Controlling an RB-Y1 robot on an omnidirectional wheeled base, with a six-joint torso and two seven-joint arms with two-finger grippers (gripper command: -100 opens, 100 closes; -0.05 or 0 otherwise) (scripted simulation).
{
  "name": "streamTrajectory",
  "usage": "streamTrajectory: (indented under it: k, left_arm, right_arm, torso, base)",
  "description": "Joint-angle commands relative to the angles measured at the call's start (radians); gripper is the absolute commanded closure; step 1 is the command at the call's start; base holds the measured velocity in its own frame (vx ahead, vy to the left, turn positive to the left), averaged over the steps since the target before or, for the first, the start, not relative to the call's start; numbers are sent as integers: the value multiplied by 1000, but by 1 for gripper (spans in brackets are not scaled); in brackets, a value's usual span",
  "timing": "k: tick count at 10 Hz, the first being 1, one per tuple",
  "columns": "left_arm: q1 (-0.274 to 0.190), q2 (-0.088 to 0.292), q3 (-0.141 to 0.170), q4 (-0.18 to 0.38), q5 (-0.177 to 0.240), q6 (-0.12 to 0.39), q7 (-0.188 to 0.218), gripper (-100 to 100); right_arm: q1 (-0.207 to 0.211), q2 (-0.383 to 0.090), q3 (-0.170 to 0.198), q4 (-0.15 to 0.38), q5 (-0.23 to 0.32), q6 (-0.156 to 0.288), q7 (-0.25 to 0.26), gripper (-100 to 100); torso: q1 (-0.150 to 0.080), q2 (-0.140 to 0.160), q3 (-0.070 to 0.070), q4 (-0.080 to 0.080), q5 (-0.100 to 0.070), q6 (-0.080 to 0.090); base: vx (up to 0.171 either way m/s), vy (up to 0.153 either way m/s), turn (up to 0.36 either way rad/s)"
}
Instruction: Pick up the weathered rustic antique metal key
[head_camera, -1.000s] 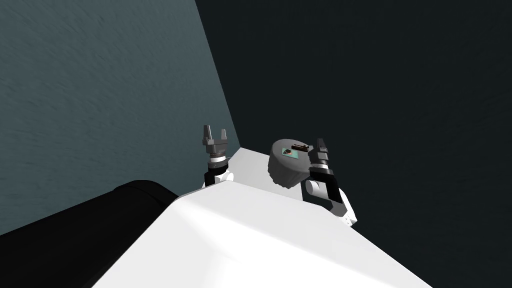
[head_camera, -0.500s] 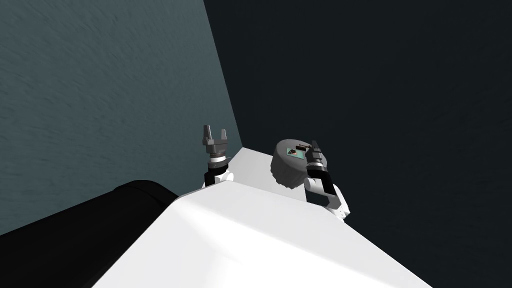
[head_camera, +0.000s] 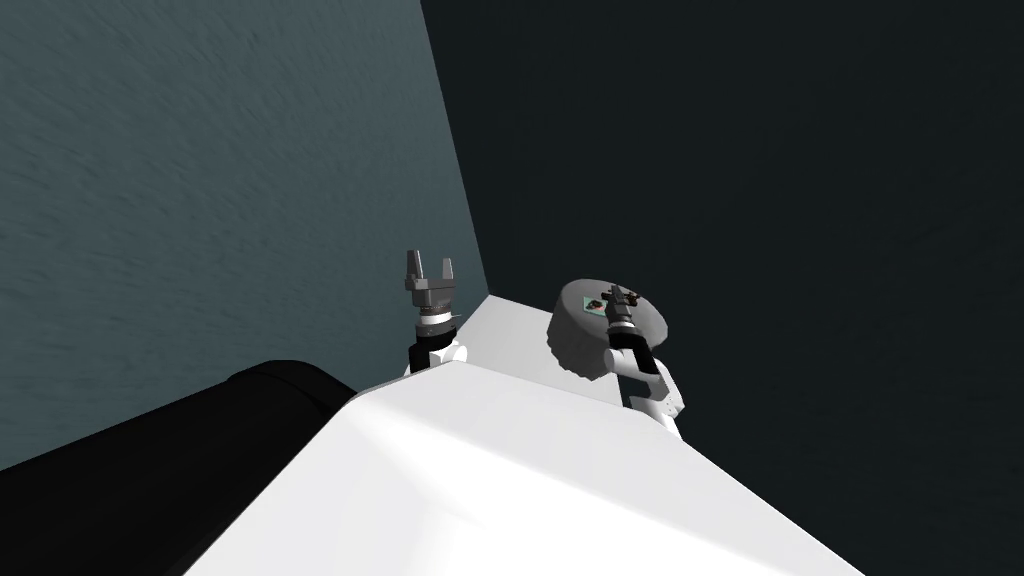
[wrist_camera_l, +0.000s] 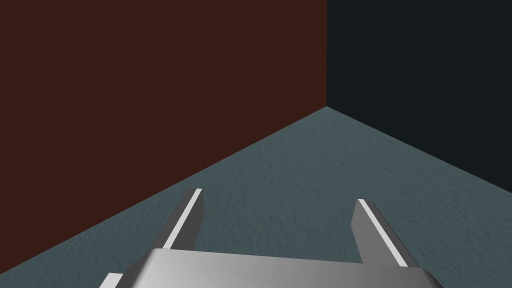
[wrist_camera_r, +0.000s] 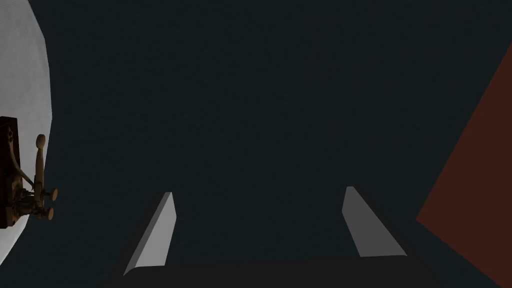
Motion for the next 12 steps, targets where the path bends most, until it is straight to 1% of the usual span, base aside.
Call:
streamTrajectory:
  k: [1,2,3,4,5,7,8,9,10,11,12]
  left_arm:
    - [0,0,0,0,0,0,0,0]
    - [0,0,0,0,0,0,0,0]
    - [0,0,0,0,0,0,0,0]
    - [0,0,0,0,0,0,0,0]
    - [0,0,0,0,0,0,0,0]
    - [0,0,0,0,0,0,0,0]
    - [0,0,0,0,0,0,0,0]
    - [0,0,0,0,0,0,0,0]
    - [0,0,0,0,0,0,0,0]
    - [0,0,0,0,0,0,0,0]
    - [0,0,0,0,0,0,0,0]
  right_arm:
    - [-34,-9,-6,50,7,45,19,-100]
    - [-34,-9,-6,71,7,45,19,-100]
    - [-63,-17,-10,109,14,77,36,-100]
    - [-63,-17,-10,127,14,77,36,-100]
    - [-91,-26,-14,156,23,110,54,-100]
    - [-91,-26,-14,183,23,110,54,-100]
    - [-118,-37,-17,218,33,143,72,-100]
    - [-118,-37,-17,240,33,143,72,-100]
    - [-144,-49,-21,279,45,176,91,-100]
    - [-144,-49,-21,296,45,176,91,-100]
    - [-168,-63,-24,322,57,209,110,-100]
  torso:
    - [0,0,0,0,0,0]
    - [0,0,0,0,0,0]
    - [-2,-1,0,0,0,0]
    - [-2,-2,-1,0,0,0]
    - [-3,-1,-1,0,-1,0]
    - [-3,-2,-1,0,-1,0]
    - [-7,0,0,0,-1,0]
    - [-6,-1,-1,0,-1,0]
    - [-6,-2,-1,0,-1,0]
    - [-3,-3,-1,0,-1,0]
    - [-4,-2,-1,-1,-1,0]
  base:
    - [4,149,20]
    - [16,110,7]
    - [42,113,20]
    - [23,93,11]
    - [29,110,24]
    - [17,65,-1]
    - [27,50,14]
    - [31,69,15]
    - [43,117,17]
    - [46,95,-1]
    - [55,79,10]
